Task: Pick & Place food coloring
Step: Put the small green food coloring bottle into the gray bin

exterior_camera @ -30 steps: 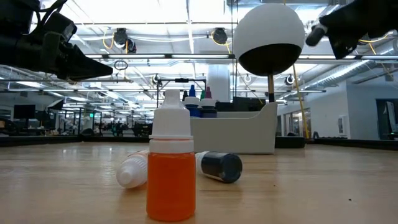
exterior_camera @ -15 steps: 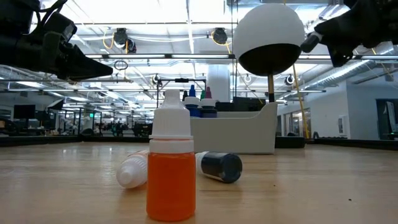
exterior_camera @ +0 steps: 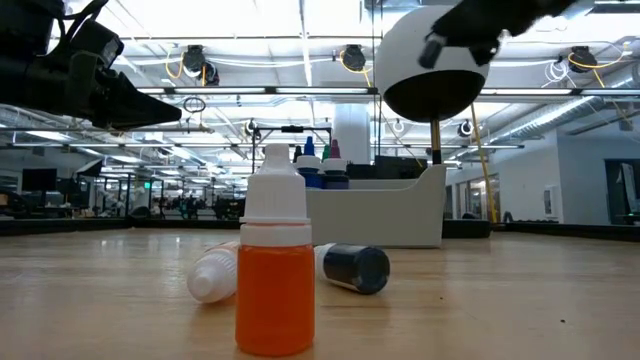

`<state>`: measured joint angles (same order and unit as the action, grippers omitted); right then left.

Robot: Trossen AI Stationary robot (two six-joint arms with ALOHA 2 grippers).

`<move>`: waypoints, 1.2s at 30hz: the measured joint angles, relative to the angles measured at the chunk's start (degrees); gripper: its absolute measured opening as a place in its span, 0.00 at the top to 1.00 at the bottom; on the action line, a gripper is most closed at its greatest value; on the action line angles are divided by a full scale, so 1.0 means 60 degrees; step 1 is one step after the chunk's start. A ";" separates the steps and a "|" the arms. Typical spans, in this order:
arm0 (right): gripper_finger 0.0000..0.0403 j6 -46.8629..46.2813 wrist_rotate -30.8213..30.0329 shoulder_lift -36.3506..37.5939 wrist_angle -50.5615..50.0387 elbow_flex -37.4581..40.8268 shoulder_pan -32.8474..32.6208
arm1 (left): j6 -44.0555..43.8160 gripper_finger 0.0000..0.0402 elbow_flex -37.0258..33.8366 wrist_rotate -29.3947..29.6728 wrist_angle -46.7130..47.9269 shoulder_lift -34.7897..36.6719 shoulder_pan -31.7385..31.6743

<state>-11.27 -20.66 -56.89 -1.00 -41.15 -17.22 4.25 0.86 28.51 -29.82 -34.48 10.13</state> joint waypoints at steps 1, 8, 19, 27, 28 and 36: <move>0.89 0.0000 0.0040 -0.0316 -0.0292 -0.0350 0.0173 | 0.0000 0.91 0.0000 0.0000 0.0000 0.0000 0.0003; 0.89 0.0251 0.0599 -0.2315 -0.1826 -0.2311 0.1475 | 0.0000 0.91 0.0000 0.0000 0.0003 0.0000 0.0000; 0.89 0.0192 0.1745 -0.4294 -0.2315 -0.3251 0.2978 | 0.0240 0.91 0.0000 -0.0004 0.0034 -0.0003 0.0000; 0.88 -0.0080 0.1737 -0.5382 -0.2247 -0.3183 0.3173 | 0.0251 0.91 -0.0004 0.0000 0.0178 0.0000 0.0004; 0.88 -0.0115 0.1735 -0.5517 -0.2253 -0.3183 0.3184 | 0.0251 0.91 -0.0004 0.0000 0.0174 0.0000 0.0000; 0.88 -0.0284 0.1457 -0.6415 -0.1256 -0.3183 0.3342 | 0.0248 0.91 -0.0004 0.0000 0.0159 0.0000 0.0000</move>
<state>-12.97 -11.92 -95.38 -8.53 -60.25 2.83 5.74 0.84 28.51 -28.86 -34.48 10.13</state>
